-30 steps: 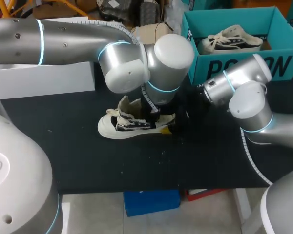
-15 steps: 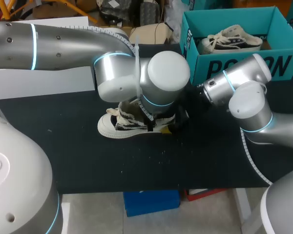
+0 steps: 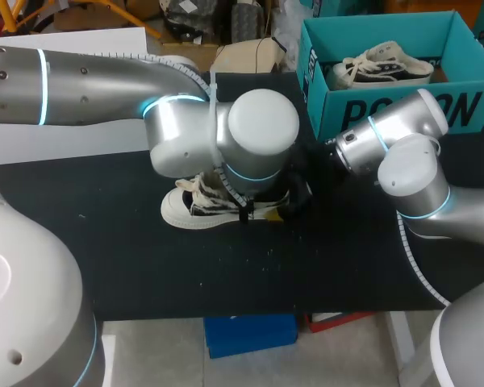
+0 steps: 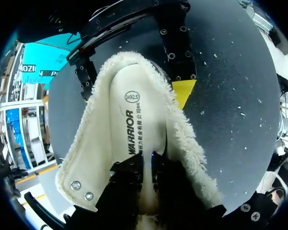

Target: Take the shoe out of the shoebox, open the shoe tongue, remove and reinsert the insole, then place the shoe into the shoebox

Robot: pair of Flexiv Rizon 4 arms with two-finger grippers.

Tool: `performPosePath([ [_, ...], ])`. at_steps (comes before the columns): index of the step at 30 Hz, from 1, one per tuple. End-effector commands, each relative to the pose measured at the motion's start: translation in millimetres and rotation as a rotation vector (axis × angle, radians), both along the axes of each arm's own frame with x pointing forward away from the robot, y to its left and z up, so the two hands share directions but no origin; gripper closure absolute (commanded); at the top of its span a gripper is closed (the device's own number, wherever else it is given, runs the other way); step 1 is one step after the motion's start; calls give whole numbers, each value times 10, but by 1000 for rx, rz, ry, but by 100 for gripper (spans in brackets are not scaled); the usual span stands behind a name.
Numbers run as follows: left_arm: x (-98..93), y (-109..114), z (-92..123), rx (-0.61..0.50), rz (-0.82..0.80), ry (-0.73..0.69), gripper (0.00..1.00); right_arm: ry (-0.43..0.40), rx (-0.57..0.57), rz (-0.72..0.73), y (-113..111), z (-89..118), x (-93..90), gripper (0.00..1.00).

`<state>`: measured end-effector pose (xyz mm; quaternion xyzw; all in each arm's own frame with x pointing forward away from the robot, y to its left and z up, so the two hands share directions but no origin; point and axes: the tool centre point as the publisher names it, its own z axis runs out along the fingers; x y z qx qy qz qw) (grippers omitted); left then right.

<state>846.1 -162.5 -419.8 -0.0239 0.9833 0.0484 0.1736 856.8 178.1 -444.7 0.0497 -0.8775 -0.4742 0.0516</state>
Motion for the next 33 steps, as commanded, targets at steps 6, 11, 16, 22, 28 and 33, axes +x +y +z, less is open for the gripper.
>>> performPosePath([
  [6,34,-32,-17,-19,-50,156,100,2,-1,1,12,-54,-8,100],
  [11,10,-65,155,-67,-74,251,100,2,-1,1,12,-54,-8,100],
  [16,-30,-86,245,-88,-90,306,100,2,-1,1,12,-54,-8,100],
  [22,-75,-105,358,-147,-86,328,100,2,-1,1,12,-54,-8,100],
  [28,-101,-140,433,-190,-94,344,100,2,-1,1,12,-54,-8,100],
  [33,-67,-152,507,-203,-74,434,100,2,-1,1,12,-54,-8,100],
])
